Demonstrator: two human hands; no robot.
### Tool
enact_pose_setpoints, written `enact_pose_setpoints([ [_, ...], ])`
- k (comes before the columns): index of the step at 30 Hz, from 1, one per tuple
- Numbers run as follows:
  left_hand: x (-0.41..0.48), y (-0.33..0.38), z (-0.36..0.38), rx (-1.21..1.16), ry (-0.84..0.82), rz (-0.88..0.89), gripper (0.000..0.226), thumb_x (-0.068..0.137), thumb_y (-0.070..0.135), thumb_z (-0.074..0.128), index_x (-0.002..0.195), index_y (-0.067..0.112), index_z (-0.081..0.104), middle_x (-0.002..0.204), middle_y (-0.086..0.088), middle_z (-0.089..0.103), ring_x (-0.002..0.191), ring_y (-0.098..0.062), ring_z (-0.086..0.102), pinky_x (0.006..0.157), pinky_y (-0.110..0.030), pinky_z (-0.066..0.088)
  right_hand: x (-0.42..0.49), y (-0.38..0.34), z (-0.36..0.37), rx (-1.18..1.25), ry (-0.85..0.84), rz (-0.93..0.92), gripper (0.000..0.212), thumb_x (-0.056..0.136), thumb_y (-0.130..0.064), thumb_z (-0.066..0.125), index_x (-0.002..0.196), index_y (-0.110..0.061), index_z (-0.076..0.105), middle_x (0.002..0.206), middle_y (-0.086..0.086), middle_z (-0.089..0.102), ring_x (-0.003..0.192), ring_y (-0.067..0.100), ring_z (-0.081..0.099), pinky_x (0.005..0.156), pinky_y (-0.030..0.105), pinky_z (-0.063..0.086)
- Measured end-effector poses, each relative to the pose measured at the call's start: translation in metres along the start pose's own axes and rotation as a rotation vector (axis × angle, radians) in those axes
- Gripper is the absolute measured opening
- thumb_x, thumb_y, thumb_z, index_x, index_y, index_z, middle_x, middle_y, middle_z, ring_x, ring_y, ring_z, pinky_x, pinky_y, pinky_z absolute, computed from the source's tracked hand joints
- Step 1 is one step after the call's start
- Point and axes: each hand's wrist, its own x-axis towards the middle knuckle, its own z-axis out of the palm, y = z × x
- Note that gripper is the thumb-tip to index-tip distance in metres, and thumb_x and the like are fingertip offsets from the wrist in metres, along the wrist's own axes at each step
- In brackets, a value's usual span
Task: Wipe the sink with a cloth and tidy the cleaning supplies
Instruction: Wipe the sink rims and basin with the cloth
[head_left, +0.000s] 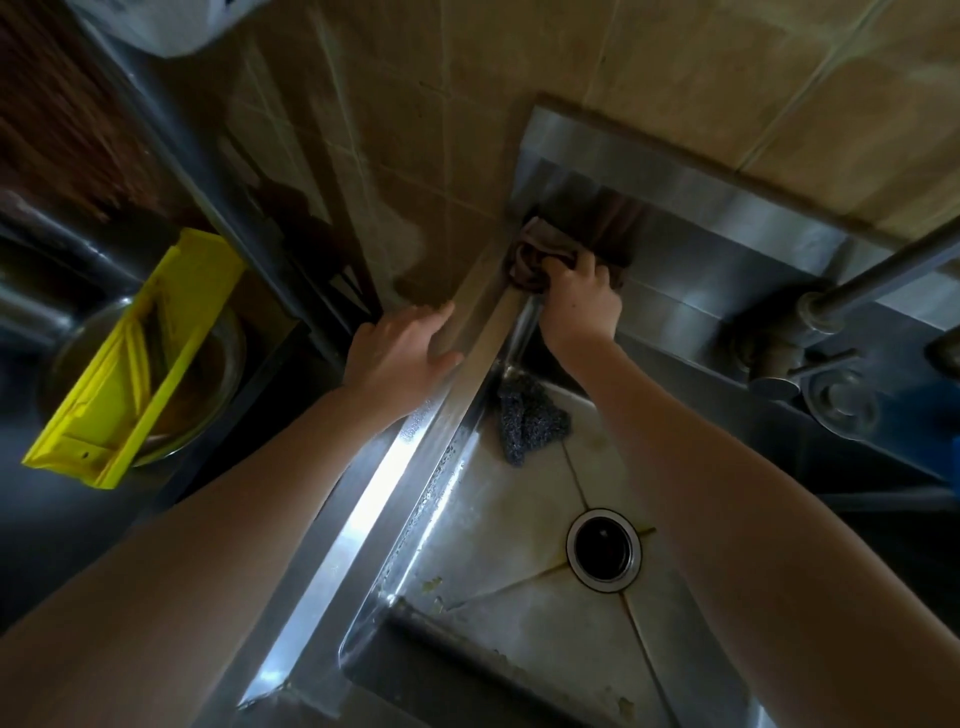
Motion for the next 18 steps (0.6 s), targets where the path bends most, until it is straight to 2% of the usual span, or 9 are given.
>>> enact_pose_setpoints([
  [2,-0.019,-0.001,-0.003,-0.018,0.010,-0.033,0.070,0.087,0.040,0.057,0.146,0.021,0.025,0.138,-0.007,0.047,0.121,-0.028,0.048,0.093,-0.046,0.043,-0.001,-0.004,-0.002,0.050,0.001,-0.002,0.039,0.090,-0.010,0.051,0.128,-0.020,0.054,0.131,0.014,0.044,0.116,0.037,0.045,0.089,0.048,0.046],
  [4,-0.039,-0.001,-0.004,0.038,-0.048,-0.070,0.071,0.087,0.042,0.056,0.146,0.019,0.023,0.138,-0.010,0.045,0.120,-0.030,0.047,0.093,-0.045,0.043,-0.005,-0.016,-0.004,0.105,-0.014,-0.018,0.038,0.088,-0.009,0.052,0.124,-0.020,0.058,0.129,0.012,0.046,0.116,0.035,0.046,0.089,0.046,0.047],
  [6,-0.056,-0.001,-0.004,0.095,-0.081,-0.084,0.062,0.087,0.042,0.054,0.140,0.019,0.033,0.131,-0.009,0.050,0.116,-0.030,0.050,0.091,-0.043,0.044,-0.012,-0.027,-0.005,0.161,-0.021,-0.034,0.040,0.086,-0.008,0.053,0.123,-0.020,0.059,0.127,0.011,0.048,0.114,0.034,0.048,0.088,0.045,0.048],
  [11,-0.090,-0.007,0.001,0.166,0.051,-0.120,0.027,0.088,0.028,0.054,0.112,0.017,0.062,0.108,-0.007,0.062,0.098,-0.031,0.059,0.081,-0.042,0.047,-0.048,-0.036,0.003,0.288,-0.011,-0.135,0.041,0.086,-0.005,0.050,0.122,-0.021,0.061,0.124,0.011,0.052,0.112,0.034,0.051,0.079,0.043,0.051],
  [13,-0.095,-0.007,0.003,0.064,0.081,-0.144,0.019,0.091,0.021,0.051,0.101,0.016,0.066,0.099,-0.005,0.062,0.092,-0.028,0.059,0.079,-0.041,0.045,-0.064,-0.040,0.006,0.300,-0.001,-0.155,0.039,0.088,-0.007,0.049,0.123,-0.021,0.061,0.128,0.010,0.051,0.115,0.035,0.048,0.080,0.043,0.050],
  [16,-0.099,-0.006,-0.001,-0.036,0.122,-0.163,0.013,0.087,0.017,0.049,0.077,0.015,0.057,0.083,-0.004,0.058,0.083,-0.029,0.057,0.070,-0.038,0.043,-0.087,-0.047,0.007,0.326,-0.011,-0.172,0.038,0.091,-0.007,0.047,0.123,-0.021,0.061,0.132,0.009,0.050,0.119,0.035,0.045,0.083,0.044,0.052],
  [18,-0.111,-0.009,-0.005,-0.039,0.112,-0.130,0.011,0.083,0.018,0.053,0.073,0.020,0.048,0.083,-0.003,0.057,0.082,-0.028,0.057,0.069,-0.039,0.044,-0.103,-0.049,0.008,0.325,-0.027,-0.205,0.036,0.092,-0.008,0.047,0.123,-0.019,0.062,0.134,0.009,0.050,0.122,0.035,0.044,0.087,0.046,0.052],
])
